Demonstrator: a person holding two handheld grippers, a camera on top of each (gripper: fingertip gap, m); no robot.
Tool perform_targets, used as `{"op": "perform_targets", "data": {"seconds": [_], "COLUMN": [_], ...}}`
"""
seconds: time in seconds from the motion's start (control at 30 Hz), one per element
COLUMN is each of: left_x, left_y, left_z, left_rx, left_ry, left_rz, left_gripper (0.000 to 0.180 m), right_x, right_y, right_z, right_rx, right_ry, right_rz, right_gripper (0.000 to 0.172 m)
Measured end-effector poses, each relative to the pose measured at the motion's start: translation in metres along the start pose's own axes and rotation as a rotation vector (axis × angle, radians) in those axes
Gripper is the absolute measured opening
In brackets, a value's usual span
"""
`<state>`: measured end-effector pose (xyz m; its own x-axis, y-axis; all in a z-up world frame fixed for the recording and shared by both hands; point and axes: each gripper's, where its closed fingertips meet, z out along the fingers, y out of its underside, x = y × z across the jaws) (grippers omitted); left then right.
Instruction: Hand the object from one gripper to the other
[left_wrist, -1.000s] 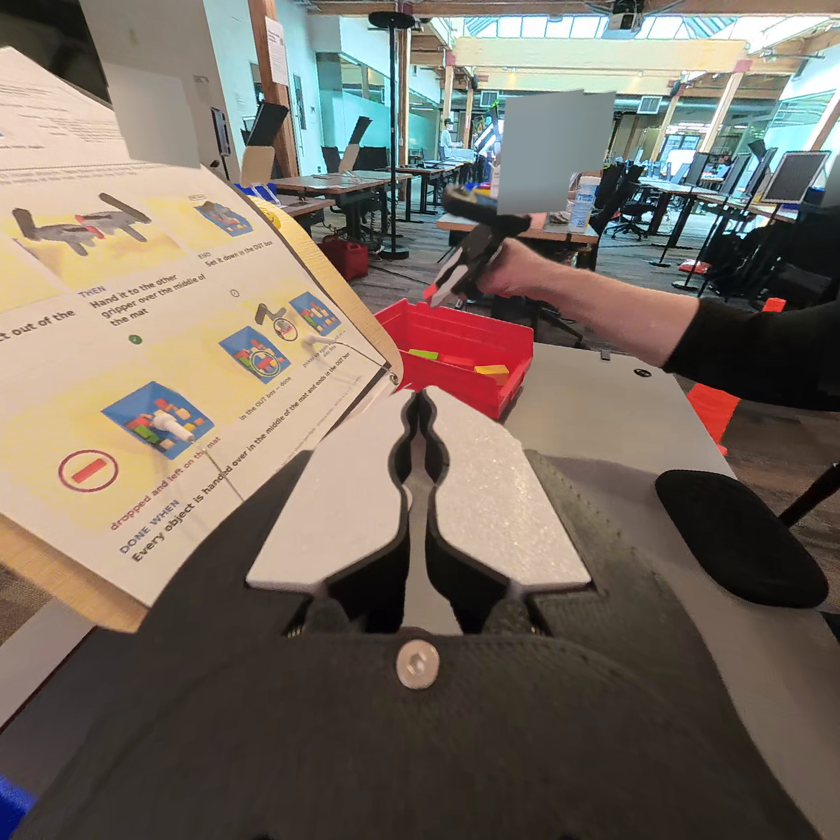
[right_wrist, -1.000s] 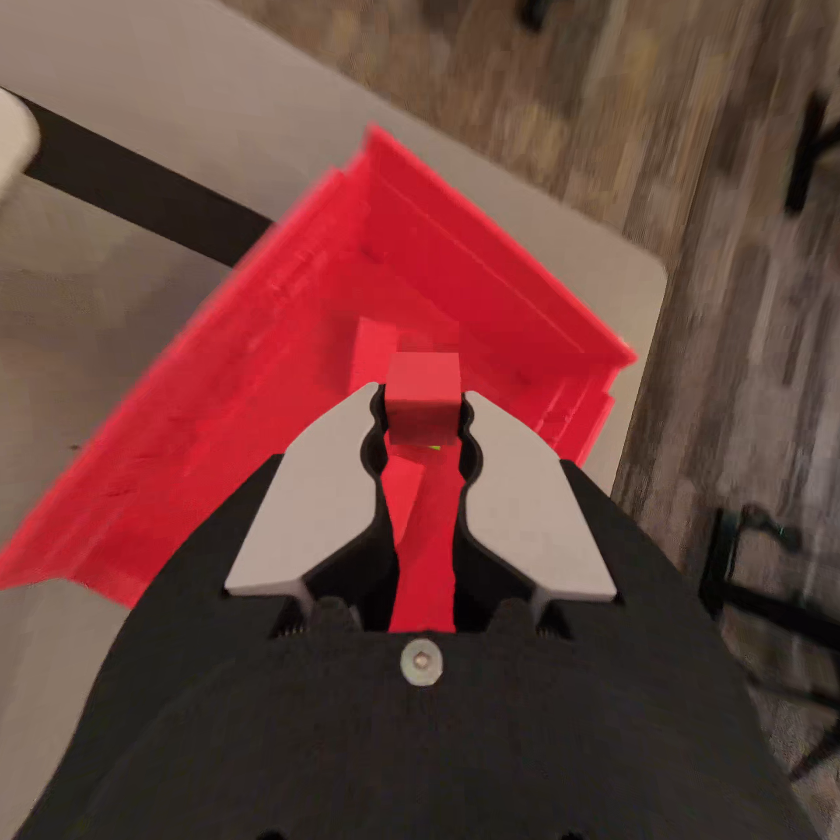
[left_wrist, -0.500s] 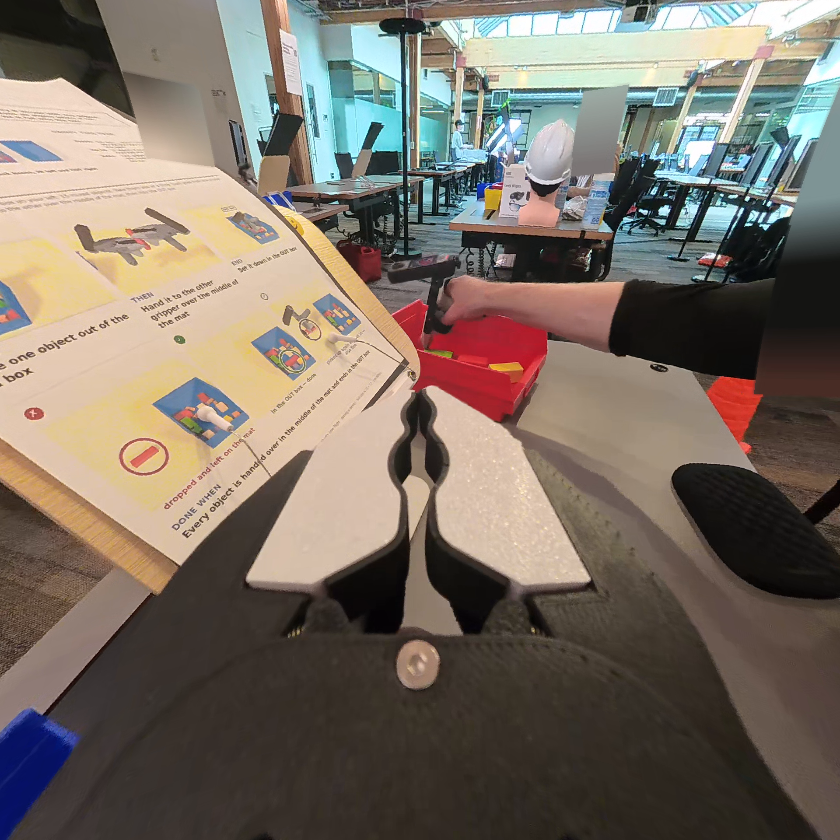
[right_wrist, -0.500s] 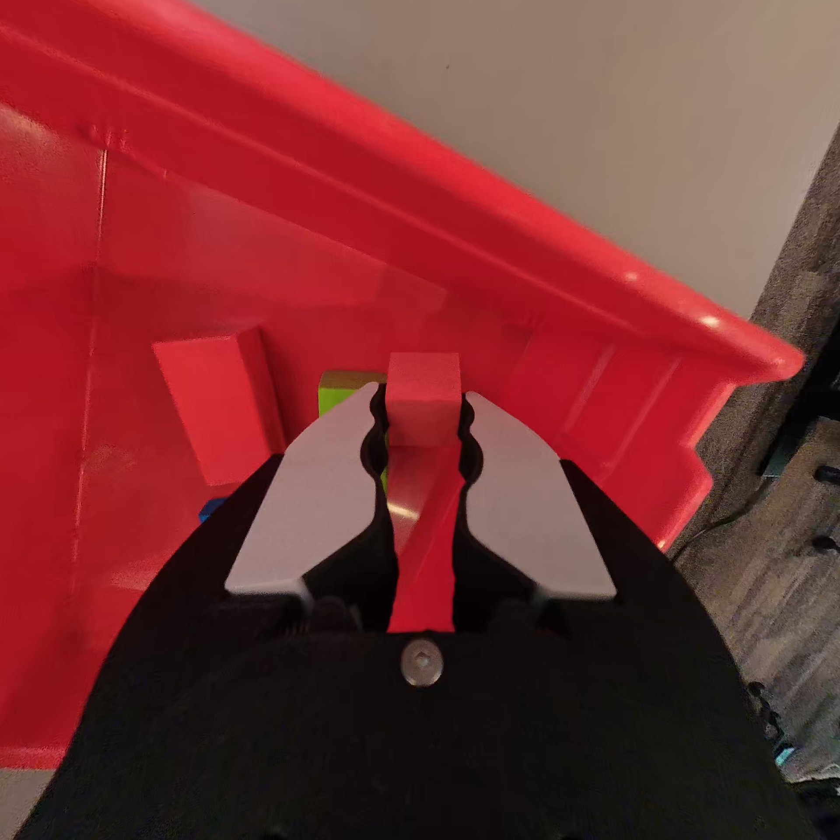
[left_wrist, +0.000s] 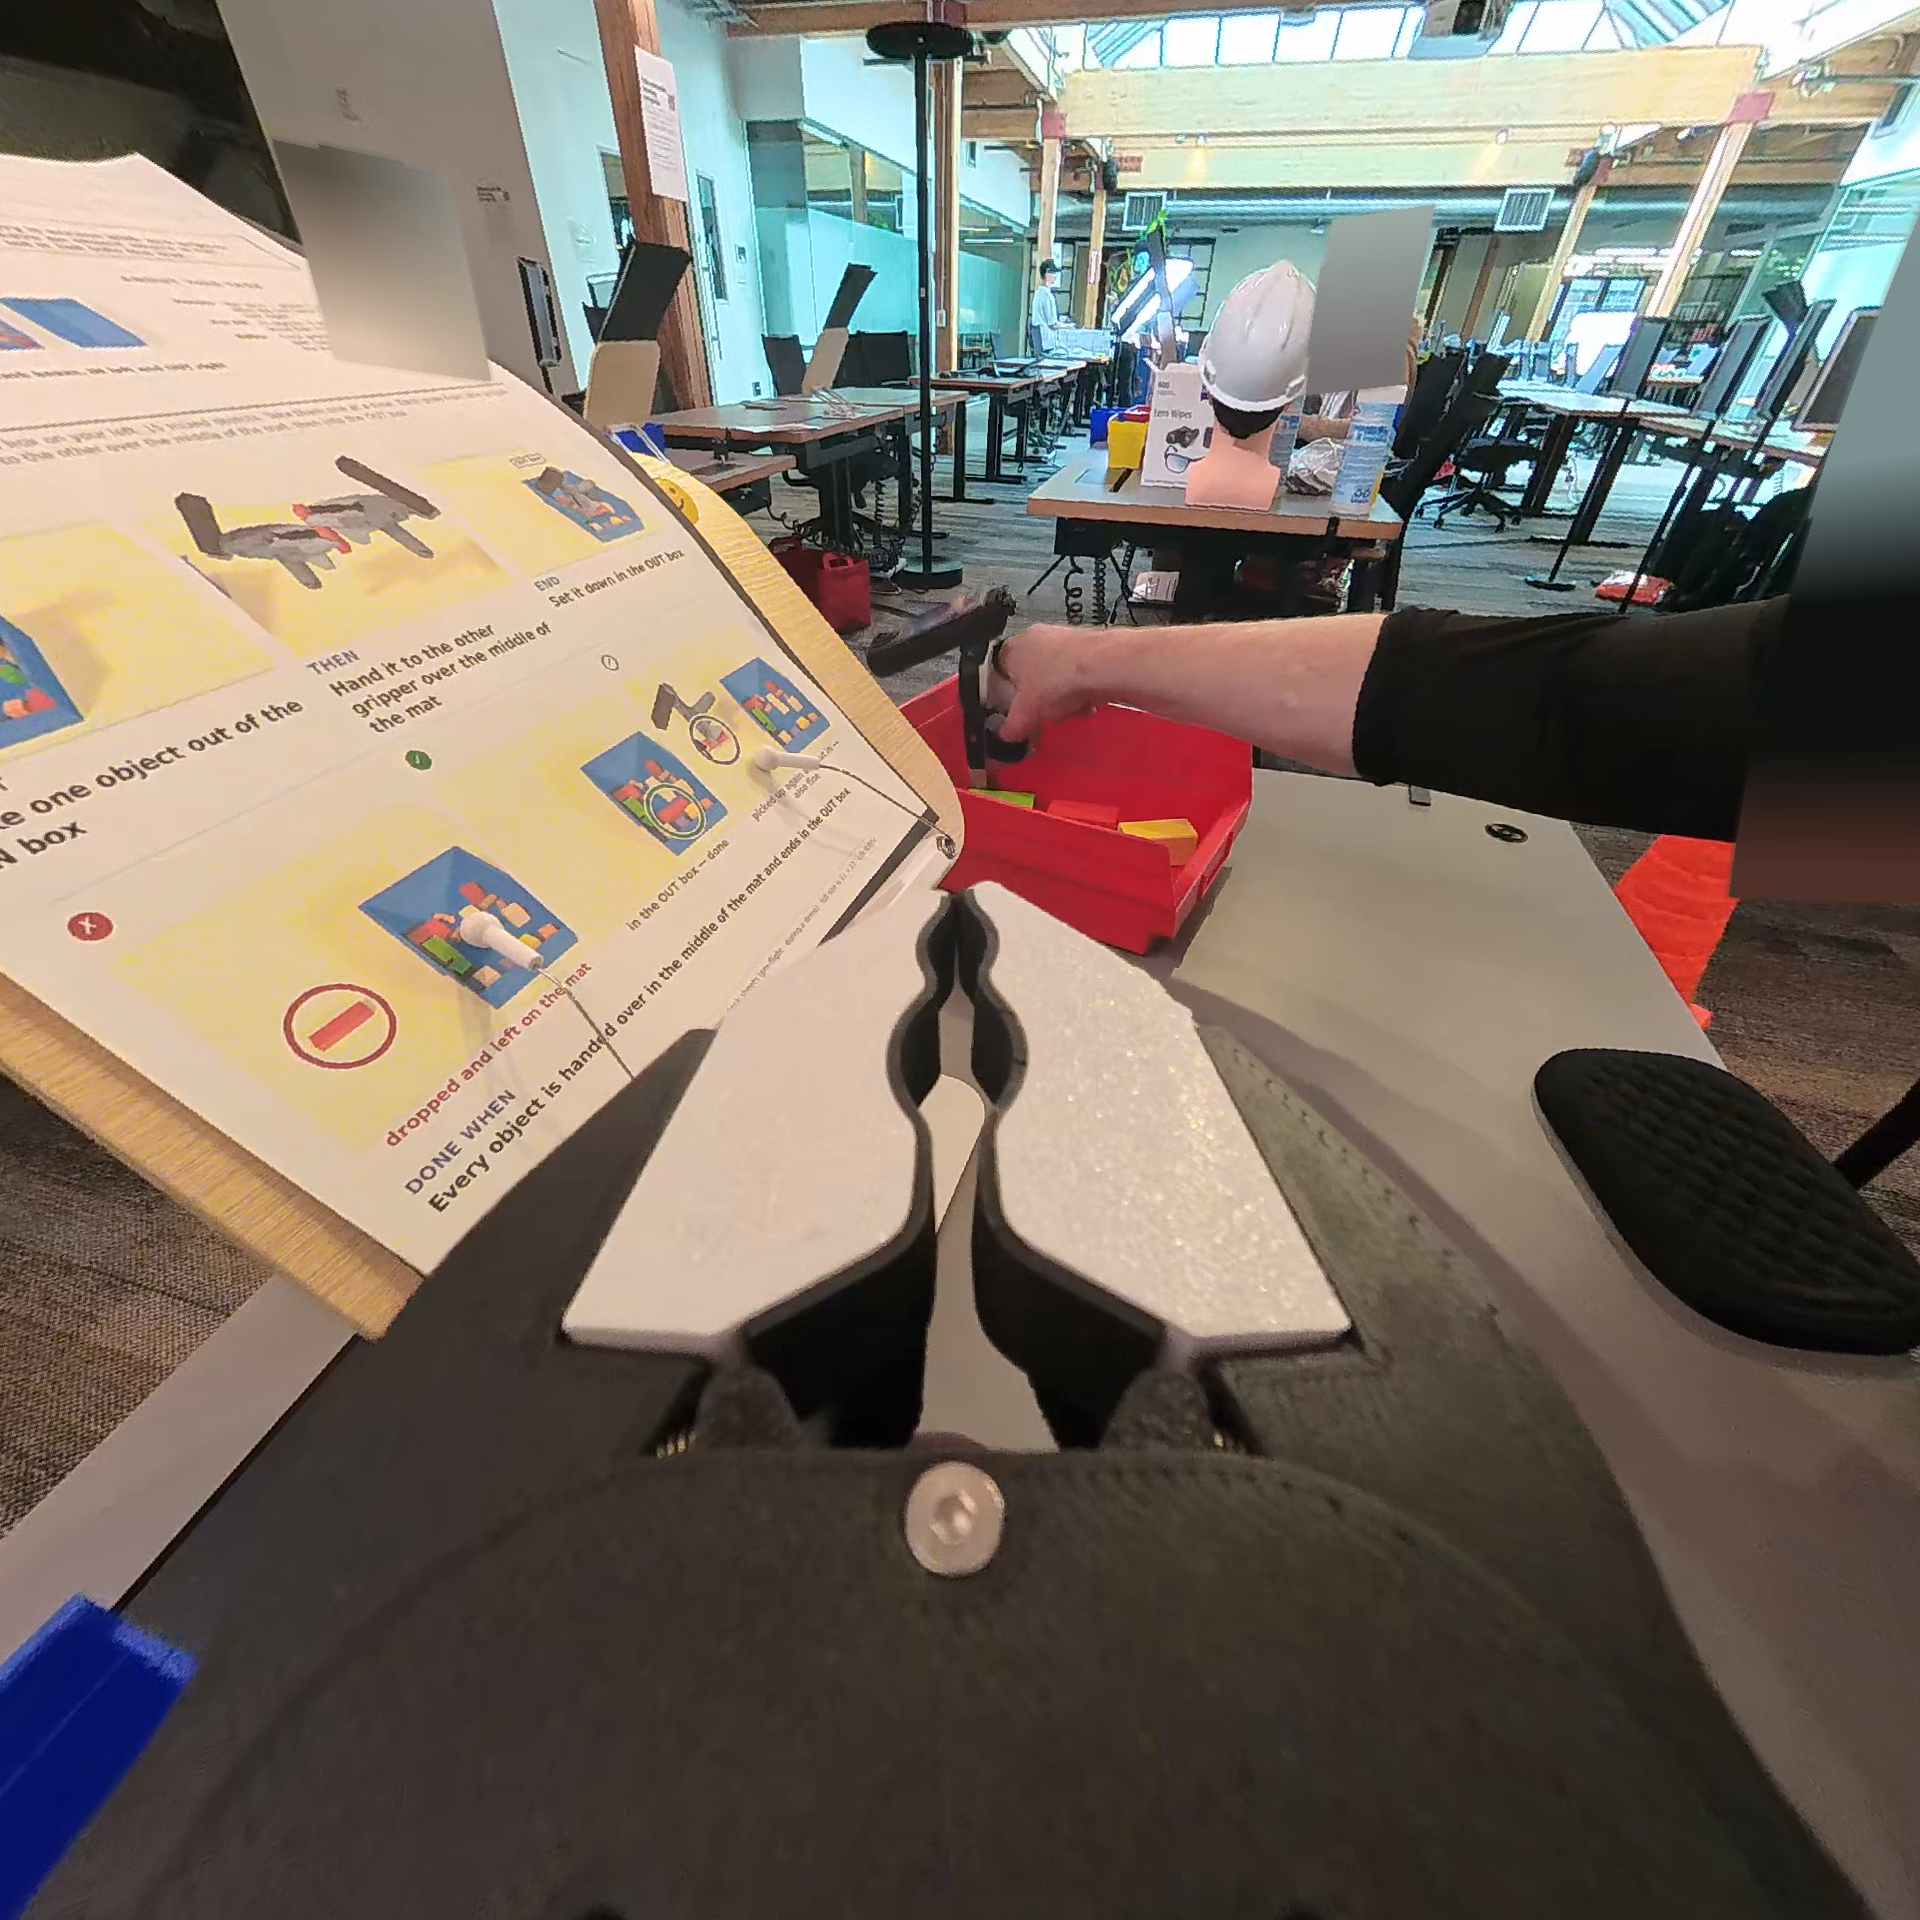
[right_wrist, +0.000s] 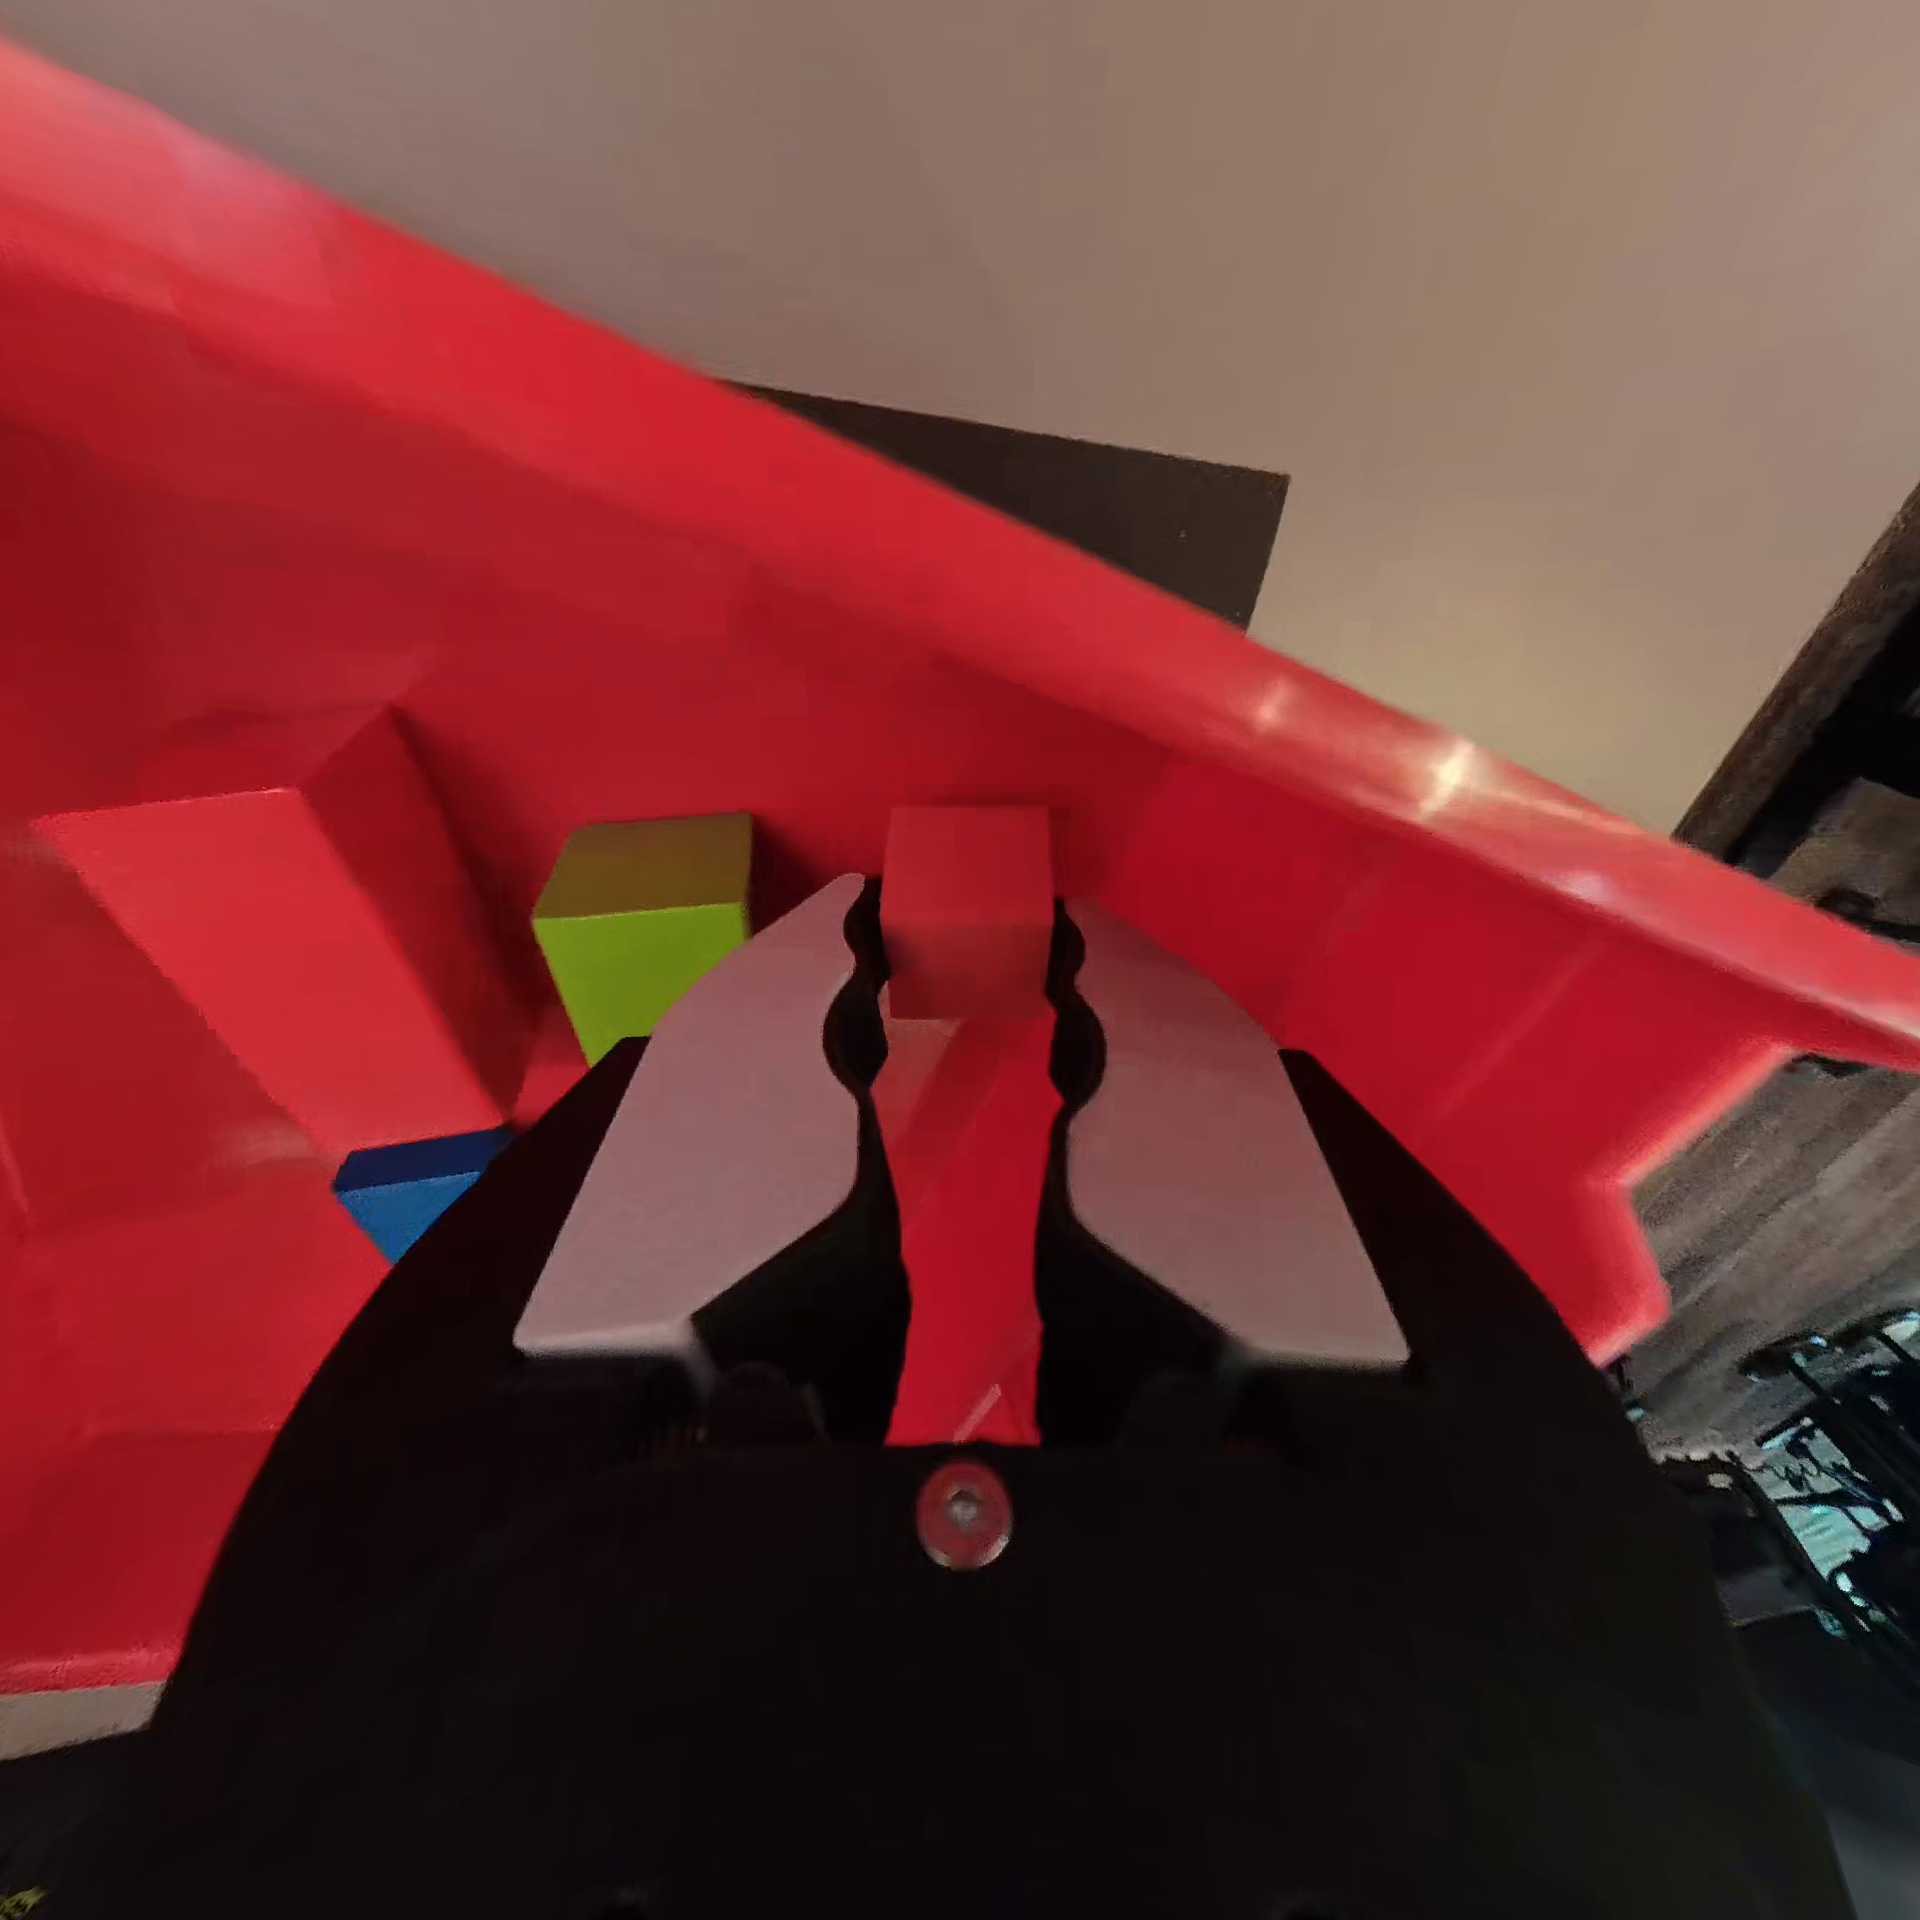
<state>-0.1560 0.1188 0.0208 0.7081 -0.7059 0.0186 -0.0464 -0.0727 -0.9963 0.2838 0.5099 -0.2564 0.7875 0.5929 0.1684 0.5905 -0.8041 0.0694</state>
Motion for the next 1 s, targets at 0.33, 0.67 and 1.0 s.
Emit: {"op": "perform_targets", "data": {"seconds": [0.33, 0.67, 1.0], "left_x": [-0.002, -0.043, -0.168], "left_y": [0.006, 0.026, 0.153], "left_z": [0.005, -0.021, -0.125], "left_rx": [-0.026, -0.165, -0.683], "left_ry": [0.006, -0.204, -0.742], "left_rz": [-0.007, 0.024, -0.132], "left_gripper": [0.0, 0.013, 0.043], "right_x": [0.003, -0.002, -0.011], "right_y": [-0.001, 0.002, 0.034], "right_z": [0.005, -0.017, -0.081], "right_rx": [-0.042, 0.028, 0.268], "right_ry": [0.046, 0.064, 0.11], "right_rz": [-0.052, -0.092, -0.115], "right_gripper": [0.029, 0.048, 0.049]}}
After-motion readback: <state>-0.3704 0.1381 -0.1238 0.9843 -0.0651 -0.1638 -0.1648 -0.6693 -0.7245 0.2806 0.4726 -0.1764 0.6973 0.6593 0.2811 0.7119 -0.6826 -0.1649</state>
